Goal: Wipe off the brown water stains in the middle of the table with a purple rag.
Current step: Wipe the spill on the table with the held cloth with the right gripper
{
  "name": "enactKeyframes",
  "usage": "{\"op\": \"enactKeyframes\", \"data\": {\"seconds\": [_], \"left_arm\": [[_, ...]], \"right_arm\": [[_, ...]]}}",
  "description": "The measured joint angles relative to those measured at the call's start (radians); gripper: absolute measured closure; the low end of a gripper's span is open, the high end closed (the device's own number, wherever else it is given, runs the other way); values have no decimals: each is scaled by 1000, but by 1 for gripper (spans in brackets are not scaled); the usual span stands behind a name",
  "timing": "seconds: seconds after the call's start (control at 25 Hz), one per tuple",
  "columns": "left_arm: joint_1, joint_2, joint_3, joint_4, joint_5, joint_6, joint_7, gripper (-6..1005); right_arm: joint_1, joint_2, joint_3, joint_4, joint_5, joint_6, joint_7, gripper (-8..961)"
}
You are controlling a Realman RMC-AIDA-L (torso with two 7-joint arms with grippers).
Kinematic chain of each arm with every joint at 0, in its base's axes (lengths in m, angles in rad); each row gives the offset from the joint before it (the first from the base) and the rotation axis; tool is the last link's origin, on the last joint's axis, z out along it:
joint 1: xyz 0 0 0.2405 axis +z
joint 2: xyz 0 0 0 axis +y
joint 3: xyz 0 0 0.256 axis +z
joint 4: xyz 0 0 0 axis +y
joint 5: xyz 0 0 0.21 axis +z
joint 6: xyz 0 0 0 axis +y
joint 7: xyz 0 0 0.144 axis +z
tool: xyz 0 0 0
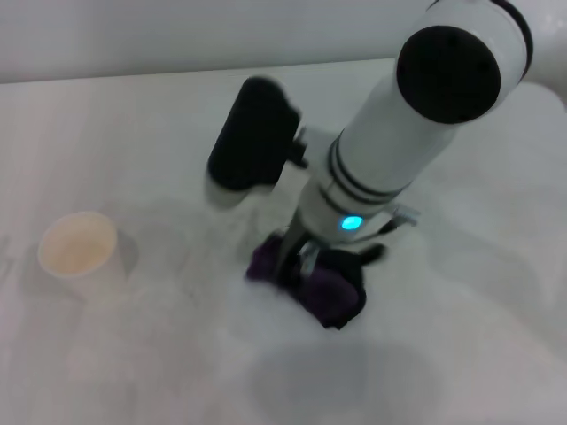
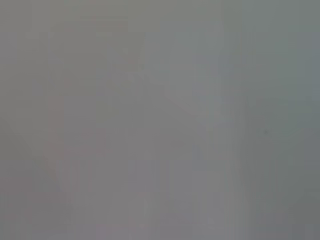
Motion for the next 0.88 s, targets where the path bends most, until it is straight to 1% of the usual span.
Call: {"op": "enactKeyframes", "data": {"seconds": [0.12, 0.2, 0.32, 0.4, 0.48, 0.52, 0.76, 0.88], "left_arm": [[-2, 0, 0, 0, 0, -1, 0, 111], [-3, 0, 0, 0, 0, -1, 0, 111], [-2, 1, 0, 0, 0, -1, 0, 111], [0, 1, 0, 0, 0, -1, 0, 111], [4, 2, 0, 0, 0, -1, 0, 112], [5, 2, 0, 0, 0, -1, 0, 112], [8, 2, -2, 1, -4, 4, 0, 111], [9, 2, -4, 5, -6, 20, 0, 111]], "right_arm": [[14, 0, -36, 6, 154, 6, -92, 874], [25, 0, -54, 14, 226, 15, -142, 870], [29, 0, -53, 16, 264, 20, -169, 865], [23, -1, -24, 16, 250, 22, -159, 861], [-11, -7, 69, 1, 189, 49, -139, 858], [-11, -7, 69, 1, 189, 49, -139, 856], [-119, -9, 309, -128, -45, 180, -115, 845], [-151, -11, 411, -166, -131, 245, -113, 839]]}}
